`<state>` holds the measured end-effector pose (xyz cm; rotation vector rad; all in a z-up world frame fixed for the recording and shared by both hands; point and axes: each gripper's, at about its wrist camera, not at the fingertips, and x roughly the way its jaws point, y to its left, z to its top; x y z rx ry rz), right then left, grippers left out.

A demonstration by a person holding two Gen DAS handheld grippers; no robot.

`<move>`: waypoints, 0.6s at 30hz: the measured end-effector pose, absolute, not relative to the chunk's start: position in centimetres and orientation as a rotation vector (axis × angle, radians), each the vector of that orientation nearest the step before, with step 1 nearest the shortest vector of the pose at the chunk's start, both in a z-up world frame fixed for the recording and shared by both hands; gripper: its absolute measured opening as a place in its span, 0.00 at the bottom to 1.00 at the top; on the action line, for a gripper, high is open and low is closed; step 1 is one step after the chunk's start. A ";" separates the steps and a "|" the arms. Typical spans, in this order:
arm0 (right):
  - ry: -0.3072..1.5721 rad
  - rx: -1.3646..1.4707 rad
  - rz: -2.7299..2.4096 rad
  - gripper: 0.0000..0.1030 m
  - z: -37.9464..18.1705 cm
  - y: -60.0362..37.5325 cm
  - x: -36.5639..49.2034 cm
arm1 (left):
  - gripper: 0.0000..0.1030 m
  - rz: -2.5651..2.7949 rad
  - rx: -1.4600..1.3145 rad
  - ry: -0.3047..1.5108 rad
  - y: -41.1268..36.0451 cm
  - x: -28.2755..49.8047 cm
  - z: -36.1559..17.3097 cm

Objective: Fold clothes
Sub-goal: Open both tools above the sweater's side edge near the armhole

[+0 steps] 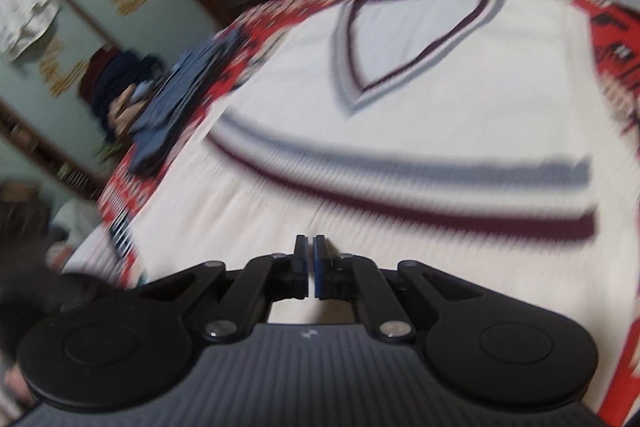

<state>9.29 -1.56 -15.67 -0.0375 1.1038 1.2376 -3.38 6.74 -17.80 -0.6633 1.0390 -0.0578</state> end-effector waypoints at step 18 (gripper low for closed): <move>1.100 0.040 0.999 0.07 -14.3 -12.9 4.6 | 0.02 -0.214 -0.597 1.040 2.8 1.8 -17.5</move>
